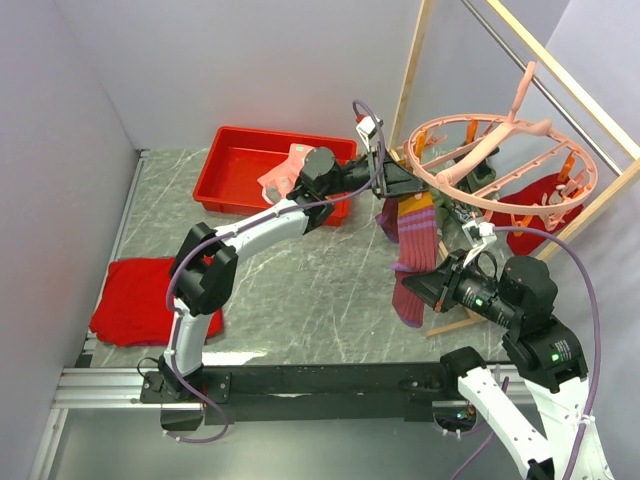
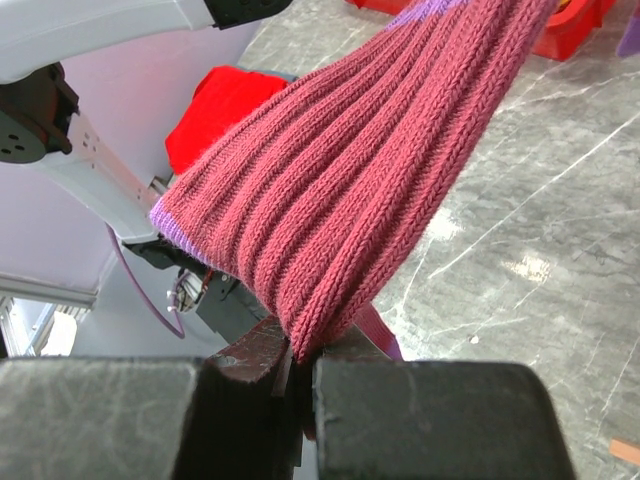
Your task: Remove the socks clipped to the hanger
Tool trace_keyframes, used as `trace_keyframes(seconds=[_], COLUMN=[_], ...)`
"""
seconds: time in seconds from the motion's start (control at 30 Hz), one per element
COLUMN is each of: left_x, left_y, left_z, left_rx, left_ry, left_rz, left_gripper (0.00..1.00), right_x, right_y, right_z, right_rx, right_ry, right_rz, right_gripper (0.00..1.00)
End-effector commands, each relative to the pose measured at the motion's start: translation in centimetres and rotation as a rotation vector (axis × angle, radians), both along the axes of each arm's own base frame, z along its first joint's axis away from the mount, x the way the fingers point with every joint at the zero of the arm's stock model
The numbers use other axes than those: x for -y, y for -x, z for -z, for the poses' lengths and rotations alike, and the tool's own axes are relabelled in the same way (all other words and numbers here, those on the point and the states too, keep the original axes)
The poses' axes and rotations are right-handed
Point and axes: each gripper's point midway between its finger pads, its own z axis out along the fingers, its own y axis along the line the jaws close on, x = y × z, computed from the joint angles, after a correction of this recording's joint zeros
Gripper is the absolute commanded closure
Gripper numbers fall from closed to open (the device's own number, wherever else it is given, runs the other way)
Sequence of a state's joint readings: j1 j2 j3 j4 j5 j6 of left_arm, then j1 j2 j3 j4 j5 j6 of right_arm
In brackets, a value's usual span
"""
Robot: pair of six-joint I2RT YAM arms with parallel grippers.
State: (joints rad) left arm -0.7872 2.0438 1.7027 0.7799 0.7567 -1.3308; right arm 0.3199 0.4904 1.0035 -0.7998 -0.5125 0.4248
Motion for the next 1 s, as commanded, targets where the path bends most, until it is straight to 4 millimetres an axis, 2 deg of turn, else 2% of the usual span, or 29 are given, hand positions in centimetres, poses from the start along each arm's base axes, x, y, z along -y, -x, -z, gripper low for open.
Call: trace_keyframes(seconds=[0.0,0.07,0.1,0.27,0.3,0.37,0.4,0.43,0.5,0.77,0.87,0.9,0.97], left_x=[-0.5,-0.5,-0.5,-0.6,-0.6,-0.4,-0.5,-0.4,-0.6,-0.6,-0.6,-0.5,-0.3], left_y=[0.8,0.7,0.7,0.3,0.3,0.0,-0.1,-0.3,-0.2,-0.8,-0.6,-0.6,-0.6], left_z=[-3.1,-3.2,-3.1,-3.1,-3.2,-2.7,-2.9,-2.6,-2.9,-1.9,-2.1,-1.7,-1.5], left_rx=[0.063,0.045,0.042,0.011,0.015,0.023,0.027,0.032,0.042,0.068,0.066,0.057,0.052], left_ry=[0.085,0.095,0.102,0.112,0.105,0.065,0.06,0.041,0.037,-0.053,-0.05,-0.063,-0.079], left_rz=[0.018,0.026,0.027,0.012,0.007,-0.02,-0.032,-0.047,-0.062,-0.112,-0.1,-0.095,-0.085], left_gripper=[0.44,0.46,0.52,0.65,0.72,0.8,0.92,0.99,0.99,0.99,0.99,0.96,0.82], right_x=[0.3,0.3,0.2,0.4,0.4,0.6,0.7,0.8,1.0,1.9,2.3,2.4,2.6], right_y=[0.3,0.3,0.3,0.4,0.5,0.7,0.9,1.0,1.4,3.3,4.2,4.5,4.5], right_z=[-1.7,-1.7,-1.7,-1.4,-1.3,-0.7,-0.5,-0.2,0.8,5.4,6.3,6.3,6.5], right_rx=[0.058,0.058,0.057,0.049,0.042,0.027,0.027,0.021,-0.009,-0.155,-0.174,-0.167,-0.165], right_ry=[-0.007,-0.007,-0.007,-0.002,-0.001,0.006,0.007,0.01,0.016,0.057,0.062,0.052,0.058], right_rz=[0.004,0.004,0.002,0.01,0.012,0.019,0.019,0.023,0.03,0.055,0.065,0.068,0.081], right_gripper=[1.0,1.0,1.0,1.0,1.0,1.0,1.0,1.0,1.0,1.0,1.0,1.0,1.0])
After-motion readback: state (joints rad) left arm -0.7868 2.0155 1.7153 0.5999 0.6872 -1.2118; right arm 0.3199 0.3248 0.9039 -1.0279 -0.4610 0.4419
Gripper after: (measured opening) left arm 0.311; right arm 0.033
